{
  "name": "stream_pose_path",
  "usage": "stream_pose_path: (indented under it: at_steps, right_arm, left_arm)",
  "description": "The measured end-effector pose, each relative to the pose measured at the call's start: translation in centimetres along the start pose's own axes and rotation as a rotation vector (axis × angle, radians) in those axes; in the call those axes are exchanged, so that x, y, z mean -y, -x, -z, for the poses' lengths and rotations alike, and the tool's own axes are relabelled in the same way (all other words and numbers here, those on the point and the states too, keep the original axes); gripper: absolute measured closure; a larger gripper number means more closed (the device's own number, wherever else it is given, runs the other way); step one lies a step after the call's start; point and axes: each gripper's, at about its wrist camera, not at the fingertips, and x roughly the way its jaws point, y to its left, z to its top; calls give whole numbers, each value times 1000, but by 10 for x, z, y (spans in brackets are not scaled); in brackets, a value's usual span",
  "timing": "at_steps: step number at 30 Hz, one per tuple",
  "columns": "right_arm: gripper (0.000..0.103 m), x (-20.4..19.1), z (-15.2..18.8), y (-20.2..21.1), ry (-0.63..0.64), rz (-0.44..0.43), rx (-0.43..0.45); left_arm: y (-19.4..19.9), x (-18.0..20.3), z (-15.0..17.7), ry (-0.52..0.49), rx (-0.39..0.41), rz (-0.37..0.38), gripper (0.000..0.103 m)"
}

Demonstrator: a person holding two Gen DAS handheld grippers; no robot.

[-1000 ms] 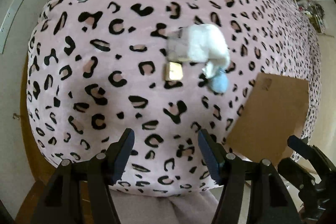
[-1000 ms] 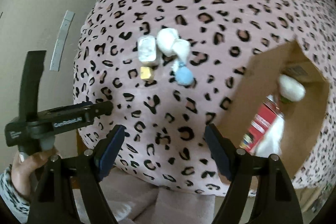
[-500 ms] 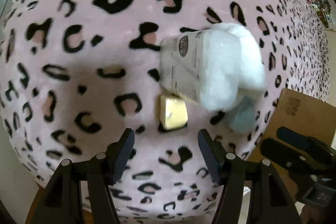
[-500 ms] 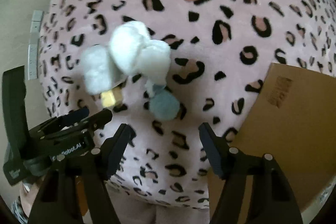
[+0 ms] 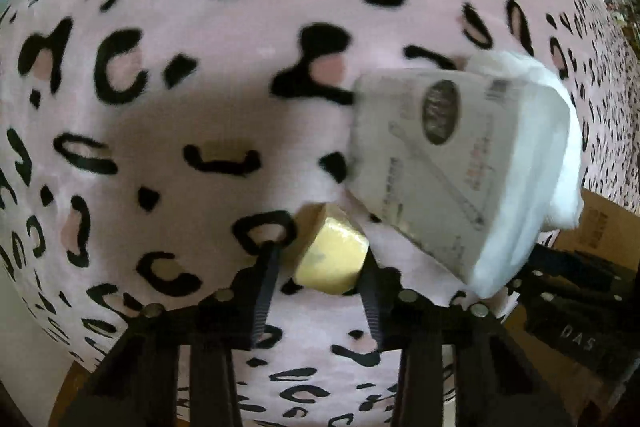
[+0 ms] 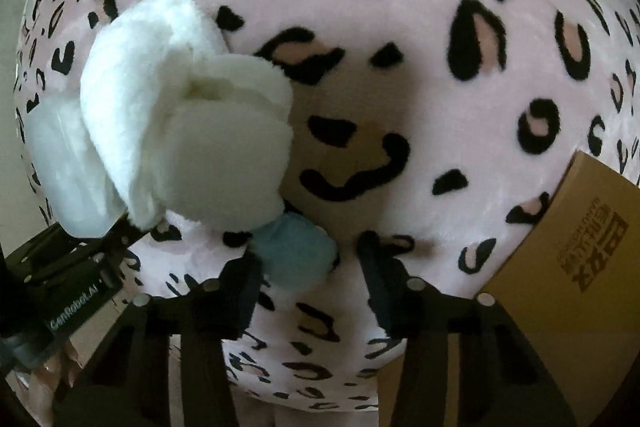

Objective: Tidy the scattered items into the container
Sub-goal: 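Grasp the yellow sponge cube with the left gripper while the right gripper grasps the blue pompom plush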

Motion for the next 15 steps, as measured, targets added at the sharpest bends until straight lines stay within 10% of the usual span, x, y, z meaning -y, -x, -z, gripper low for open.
stream_pose_path:
  at_steps: [3,15]
  right_arm:
    - [78,4,5,7,19,-34,1]
    - [78,6,41,51,84,-72,87]
  left_arm:
    - [6,-4,4,-20,22,-9,72]
    - [41,-17,28,-65,86,-18,78]
